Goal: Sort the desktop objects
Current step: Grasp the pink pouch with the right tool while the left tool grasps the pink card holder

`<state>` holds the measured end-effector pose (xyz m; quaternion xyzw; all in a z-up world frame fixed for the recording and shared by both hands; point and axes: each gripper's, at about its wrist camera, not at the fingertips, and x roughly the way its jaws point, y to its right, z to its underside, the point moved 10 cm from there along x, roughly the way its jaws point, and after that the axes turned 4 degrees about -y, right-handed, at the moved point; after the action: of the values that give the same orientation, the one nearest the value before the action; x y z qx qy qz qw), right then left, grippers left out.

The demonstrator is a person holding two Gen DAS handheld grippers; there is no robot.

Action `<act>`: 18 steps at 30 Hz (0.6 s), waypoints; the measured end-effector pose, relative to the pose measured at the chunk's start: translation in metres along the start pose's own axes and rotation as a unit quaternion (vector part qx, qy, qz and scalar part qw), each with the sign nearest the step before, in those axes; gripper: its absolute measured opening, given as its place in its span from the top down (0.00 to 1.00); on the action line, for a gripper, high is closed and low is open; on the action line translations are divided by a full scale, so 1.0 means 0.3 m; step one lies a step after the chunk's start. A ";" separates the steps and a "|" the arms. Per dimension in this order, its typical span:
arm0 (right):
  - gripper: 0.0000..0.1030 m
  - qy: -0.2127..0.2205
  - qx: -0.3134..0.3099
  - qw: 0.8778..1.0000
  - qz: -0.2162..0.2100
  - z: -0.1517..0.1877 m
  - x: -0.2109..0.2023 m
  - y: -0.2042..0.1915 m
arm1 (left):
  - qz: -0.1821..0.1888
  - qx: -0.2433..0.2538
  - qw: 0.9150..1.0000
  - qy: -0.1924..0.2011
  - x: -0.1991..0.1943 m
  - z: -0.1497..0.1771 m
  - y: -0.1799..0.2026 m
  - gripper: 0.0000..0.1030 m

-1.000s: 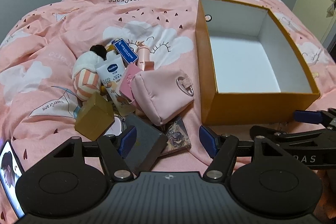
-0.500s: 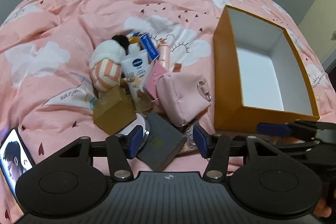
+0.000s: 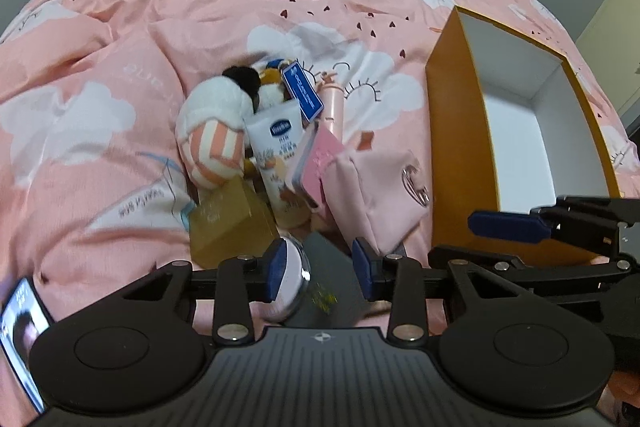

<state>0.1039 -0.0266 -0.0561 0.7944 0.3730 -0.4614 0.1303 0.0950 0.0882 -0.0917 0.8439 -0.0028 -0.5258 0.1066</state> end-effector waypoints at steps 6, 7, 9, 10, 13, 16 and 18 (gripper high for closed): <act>0.57 -0.010 -0.041 0.999 0.010 -0.063 0.087 -0.024 | 0.009 0.003 1.000 0.000 0.056 -0.070 -0.023 0.63; 0.58 -0.011 -0.046 0.999 0.011 -0.069 0.100 -0.029 | 0.012 -0.001 1.000 0.000 0.070 -0.081 -0.031 0.63; 0.61 -0.014 -0.054 0.998 0.014 -0.079 0.131 -0.041 | 0.022 -0.006 1.000 -0.001 0.098 -0.103 -0.041 0.63; 0.62 -0.018 -0.058 0.998 0.015 -0.082 0.147 -0.045 | 0.028 -0.009 1.000 -0.002 0.113 -0.111 -0.045 0.63; 0.62 -0.025 -0.072 0.997 0.028 -0.084 0.194 -0.053 | 0.038 -0.011 0.999 -0.008 0.154 -0.123 -0.053 0.63; 0.62 -0.028 -0.086 0.995 0.046 -0.082 0.232 -0.049 | 0.047 -0.014 0.999 -0.014 0.190 -0.130 -0.058 0.63; 0.62 -0.032 -0.089 0.994 0.050 -0.078 0.253 -0.046 | 0.052 -0.018 0.998 -0.020 0.213 -0.132 -0.064 0.63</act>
<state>0.1314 0.0316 -0.1046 0.7819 0.3682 -0.4447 0.2352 0.1566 0.1066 -0.1352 0.8300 -0.0388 -0.5360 0.1491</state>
